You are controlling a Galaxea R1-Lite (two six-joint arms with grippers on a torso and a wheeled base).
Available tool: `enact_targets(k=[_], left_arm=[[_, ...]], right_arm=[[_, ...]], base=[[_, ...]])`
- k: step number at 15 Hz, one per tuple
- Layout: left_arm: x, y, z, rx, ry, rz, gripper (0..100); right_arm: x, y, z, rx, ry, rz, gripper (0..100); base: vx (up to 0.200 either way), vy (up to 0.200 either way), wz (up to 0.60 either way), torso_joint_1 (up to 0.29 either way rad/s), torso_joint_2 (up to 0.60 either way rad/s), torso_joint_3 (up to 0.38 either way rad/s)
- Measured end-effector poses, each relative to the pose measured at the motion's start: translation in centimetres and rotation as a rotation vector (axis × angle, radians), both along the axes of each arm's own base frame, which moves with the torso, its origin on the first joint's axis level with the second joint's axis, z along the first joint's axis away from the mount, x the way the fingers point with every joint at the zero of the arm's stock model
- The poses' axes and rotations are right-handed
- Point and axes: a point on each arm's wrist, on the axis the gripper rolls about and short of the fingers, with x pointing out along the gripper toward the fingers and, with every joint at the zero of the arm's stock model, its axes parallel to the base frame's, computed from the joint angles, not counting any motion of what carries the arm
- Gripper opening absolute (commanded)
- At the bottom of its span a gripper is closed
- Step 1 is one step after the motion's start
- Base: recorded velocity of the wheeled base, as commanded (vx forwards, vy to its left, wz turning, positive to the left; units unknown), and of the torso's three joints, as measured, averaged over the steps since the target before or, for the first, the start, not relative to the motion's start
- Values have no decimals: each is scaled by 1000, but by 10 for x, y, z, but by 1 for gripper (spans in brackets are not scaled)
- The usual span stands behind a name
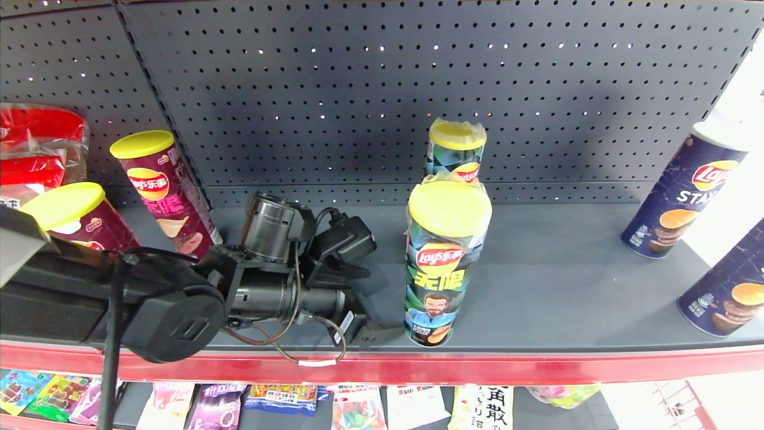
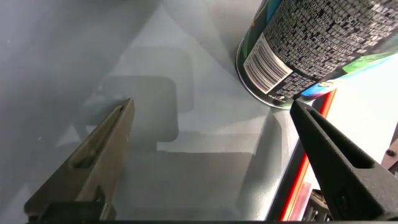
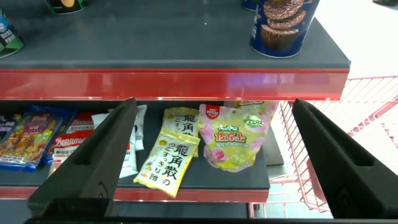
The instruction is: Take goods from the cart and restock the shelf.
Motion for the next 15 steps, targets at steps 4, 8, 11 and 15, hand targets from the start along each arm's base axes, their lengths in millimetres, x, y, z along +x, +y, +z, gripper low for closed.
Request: enact_targets(k=[4,8,11,15], left_arm=[[1,-4,1,-4,-6,-8,100],[0,-8,0,-3,-2,-19,100],[1,-9,0,-4,-3,-18,100],[1,-9,-2,0,3,-18,100]], right_arm=[[0,0,0,0,0,0,100],[0,0,0,0,0,0,100],[0,0,0,0,0,0,100],[0,0,0,0,0,0,100]], base=[[0,0,0,0,0,0],[0,0,0,0,0,0],[0,0,0,0,0,0],[0,0,0,0,0,0]])
